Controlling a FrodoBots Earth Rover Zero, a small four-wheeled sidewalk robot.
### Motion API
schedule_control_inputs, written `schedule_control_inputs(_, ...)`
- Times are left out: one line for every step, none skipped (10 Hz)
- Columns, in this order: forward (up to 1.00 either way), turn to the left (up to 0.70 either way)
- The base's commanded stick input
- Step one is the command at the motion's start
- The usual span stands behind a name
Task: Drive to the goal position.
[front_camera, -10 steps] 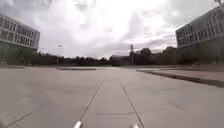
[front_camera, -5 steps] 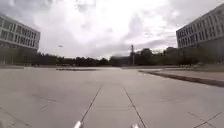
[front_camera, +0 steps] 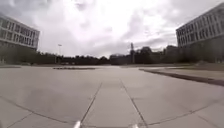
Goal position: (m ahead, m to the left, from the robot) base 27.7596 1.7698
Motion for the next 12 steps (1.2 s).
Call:
schedule_control_inputs(1.00,0.00)
schedule_control_inputs(1.00,0.00)
schedule_control_inputs(1.00,0.00)
schedule_control_inputs(1.00,0.00)
schedule_control_inputs(1.00,0.00)
schedule_control_inputs(1.00,0.00)
schedule_control_inputs(1.00,0.00)
schedule_control_inputs(1.00,0.00)
schedule_control_inputs(1.00,0.00)
schedule_control_inputs(1.00,0.00)
schedule_control_inputs(1.00,0.00)
schedule_control_inputs(1.00,0.00)
